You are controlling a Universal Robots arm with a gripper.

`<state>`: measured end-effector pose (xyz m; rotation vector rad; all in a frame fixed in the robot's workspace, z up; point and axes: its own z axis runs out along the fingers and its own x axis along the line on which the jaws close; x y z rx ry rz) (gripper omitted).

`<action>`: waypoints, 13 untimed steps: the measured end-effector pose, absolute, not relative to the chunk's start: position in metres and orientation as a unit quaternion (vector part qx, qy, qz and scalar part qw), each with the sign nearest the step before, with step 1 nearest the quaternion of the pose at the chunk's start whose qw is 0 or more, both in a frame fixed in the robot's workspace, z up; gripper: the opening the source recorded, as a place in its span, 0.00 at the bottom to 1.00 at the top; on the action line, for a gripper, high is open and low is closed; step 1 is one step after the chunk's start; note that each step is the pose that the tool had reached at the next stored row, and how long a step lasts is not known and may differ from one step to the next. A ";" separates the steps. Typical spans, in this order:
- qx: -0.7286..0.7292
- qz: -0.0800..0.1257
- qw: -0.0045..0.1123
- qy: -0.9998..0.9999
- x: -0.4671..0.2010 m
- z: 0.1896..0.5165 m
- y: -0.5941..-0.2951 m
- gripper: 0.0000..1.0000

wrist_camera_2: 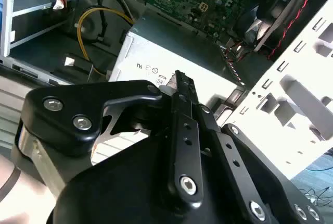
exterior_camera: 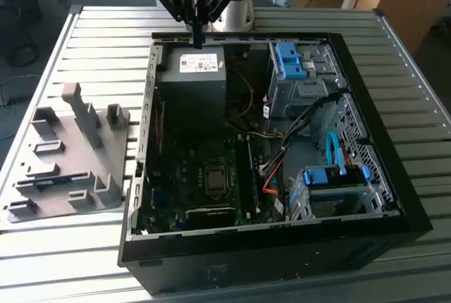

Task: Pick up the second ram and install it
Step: 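Reach for the second ram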

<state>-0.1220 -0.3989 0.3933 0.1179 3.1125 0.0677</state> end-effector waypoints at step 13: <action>0.038 0.022 0.014 0.999 -0.158 0.393 -0.399 0.10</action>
